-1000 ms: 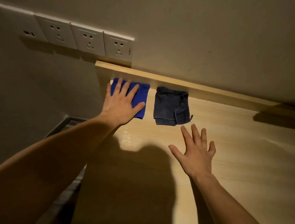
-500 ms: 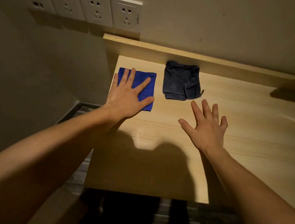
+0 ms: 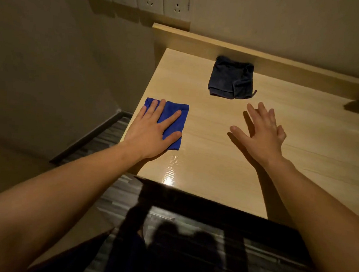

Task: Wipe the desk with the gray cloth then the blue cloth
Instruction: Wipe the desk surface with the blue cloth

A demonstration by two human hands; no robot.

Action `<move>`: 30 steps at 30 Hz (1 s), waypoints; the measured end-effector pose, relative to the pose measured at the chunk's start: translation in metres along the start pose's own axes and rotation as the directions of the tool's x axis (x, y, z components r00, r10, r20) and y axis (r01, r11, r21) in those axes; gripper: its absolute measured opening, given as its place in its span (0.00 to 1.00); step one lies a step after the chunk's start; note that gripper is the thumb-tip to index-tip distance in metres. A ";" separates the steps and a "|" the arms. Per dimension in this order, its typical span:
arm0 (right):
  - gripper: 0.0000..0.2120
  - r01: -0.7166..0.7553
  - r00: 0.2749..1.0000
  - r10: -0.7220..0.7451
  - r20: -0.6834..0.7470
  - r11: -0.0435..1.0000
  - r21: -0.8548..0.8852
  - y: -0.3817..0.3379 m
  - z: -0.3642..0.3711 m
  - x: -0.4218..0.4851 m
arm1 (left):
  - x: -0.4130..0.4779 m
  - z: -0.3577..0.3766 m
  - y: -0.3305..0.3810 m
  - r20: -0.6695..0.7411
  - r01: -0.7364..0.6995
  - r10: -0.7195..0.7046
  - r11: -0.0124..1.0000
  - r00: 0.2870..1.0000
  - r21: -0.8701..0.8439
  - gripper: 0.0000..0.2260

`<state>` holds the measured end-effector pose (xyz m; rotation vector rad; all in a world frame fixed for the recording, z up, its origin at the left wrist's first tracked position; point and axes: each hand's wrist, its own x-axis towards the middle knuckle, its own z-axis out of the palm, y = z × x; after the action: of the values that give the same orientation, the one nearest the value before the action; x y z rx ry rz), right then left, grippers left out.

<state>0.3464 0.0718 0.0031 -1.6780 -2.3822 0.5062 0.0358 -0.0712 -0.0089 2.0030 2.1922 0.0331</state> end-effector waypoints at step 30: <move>0.40 0.053 0.999 -0.052 0.009 0.960 -0.274 0.038 -0.004 -0.042 | 0.061 -0.074 0.065 -0.071 -0.038 -0.013 0.743 0.997 -0.668 0.14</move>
<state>0.3958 0.0444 -0.0054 -1.7119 -2.5889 0.1741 0.0845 0.0027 0.0660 1.5981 1.8113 0.7939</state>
